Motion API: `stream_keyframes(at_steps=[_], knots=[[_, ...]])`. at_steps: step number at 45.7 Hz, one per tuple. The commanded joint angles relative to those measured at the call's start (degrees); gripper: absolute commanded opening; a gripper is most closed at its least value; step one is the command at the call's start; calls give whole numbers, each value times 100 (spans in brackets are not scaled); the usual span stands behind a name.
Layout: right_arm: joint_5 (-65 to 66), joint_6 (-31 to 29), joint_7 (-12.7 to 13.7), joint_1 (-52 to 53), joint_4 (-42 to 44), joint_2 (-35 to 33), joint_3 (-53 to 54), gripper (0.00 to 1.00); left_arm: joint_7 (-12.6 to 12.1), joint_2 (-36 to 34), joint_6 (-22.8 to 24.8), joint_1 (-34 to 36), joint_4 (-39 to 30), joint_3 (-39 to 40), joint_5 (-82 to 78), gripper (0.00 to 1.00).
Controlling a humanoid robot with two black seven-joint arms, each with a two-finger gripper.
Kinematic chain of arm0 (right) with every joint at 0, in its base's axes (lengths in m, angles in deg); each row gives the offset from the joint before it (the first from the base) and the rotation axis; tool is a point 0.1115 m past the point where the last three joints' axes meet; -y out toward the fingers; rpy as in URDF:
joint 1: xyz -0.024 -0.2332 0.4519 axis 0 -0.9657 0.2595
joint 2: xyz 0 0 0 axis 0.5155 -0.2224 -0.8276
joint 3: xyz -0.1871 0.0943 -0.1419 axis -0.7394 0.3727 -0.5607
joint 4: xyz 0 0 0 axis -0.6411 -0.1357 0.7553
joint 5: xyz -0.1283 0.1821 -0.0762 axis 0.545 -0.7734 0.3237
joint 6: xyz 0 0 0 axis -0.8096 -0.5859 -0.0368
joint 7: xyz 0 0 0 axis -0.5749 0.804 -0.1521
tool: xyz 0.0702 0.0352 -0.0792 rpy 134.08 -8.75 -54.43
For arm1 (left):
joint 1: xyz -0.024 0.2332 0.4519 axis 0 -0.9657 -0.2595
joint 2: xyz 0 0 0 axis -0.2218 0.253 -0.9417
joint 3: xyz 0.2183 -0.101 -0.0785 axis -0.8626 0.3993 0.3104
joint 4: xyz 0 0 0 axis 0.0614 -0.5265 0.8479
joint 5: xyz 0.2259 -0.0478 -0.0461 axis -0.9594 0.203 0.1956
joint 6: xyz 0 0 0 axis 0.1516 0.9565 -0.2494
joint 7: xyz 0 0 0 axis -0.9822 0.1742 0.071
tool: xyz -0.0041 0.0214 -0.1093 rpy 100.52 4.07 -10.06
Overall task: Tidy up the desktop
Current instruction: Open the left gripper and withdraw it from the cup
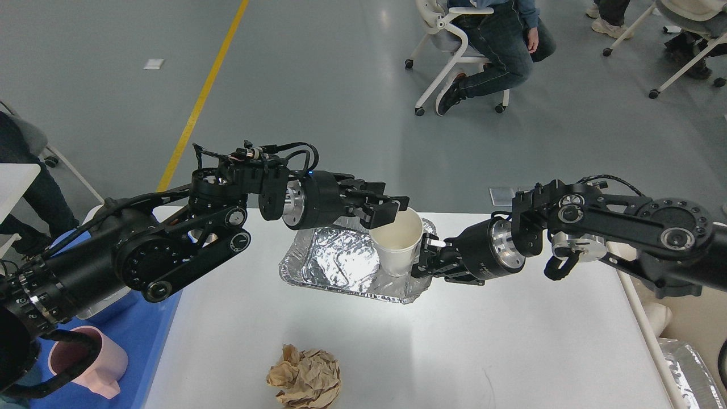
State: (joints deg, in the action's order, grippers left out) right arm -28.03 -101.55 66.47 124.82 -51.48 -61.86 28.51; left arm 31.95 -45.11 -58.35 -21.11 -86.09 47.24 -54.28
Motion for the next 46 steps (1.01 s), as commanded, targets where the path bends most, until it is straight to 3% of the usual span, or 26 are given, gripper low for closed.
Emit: stream_keyframes(at_steps=[1, 6, 12, 19, 24, 30, 37, 40, 46], knots=[[8, 8, 0, -2, 2, -5, 0, 0, 16, -70, -4, 9, -18, 70, 51, 89], [8, 8, 0, -19, 11, -5, -8, 0, 25, -289, 75, 9, -132, 272, 262, 92], [8, 8, 0, -46, 11, -23, -17, 0, 43, -1053, 198, 35, -413, 518, 560, 94], [16, 43, 0, -81, 11, -32, -17, 0, 175, -2213, 120, -70, -659, 730, 1061, 94], [8, 87, 0, -81, 2, -40, -35, 0, 175, -3092, -108, -544, -703, 835, 1097, 94], [16, 87, 0, -81, 11, -23, -70, 0, 236, -4190, -679, -1273, -852, 1011, 1097, 94], [25, 95, 0, -81, 11, 4, -79, 0, 701, -5394, -1488, -2328, -1511, 1046, 1254, 97], [25, 96, 0, -90, 11, 4, -79, 0, 851, -5887, -1971, -2784, -1801, 967, 1570, 97], [43, 96, 0, -134, 20, 4, -88, 0, 887, -6310, -3035, -3848, -2048, 897, 1791, 97]])
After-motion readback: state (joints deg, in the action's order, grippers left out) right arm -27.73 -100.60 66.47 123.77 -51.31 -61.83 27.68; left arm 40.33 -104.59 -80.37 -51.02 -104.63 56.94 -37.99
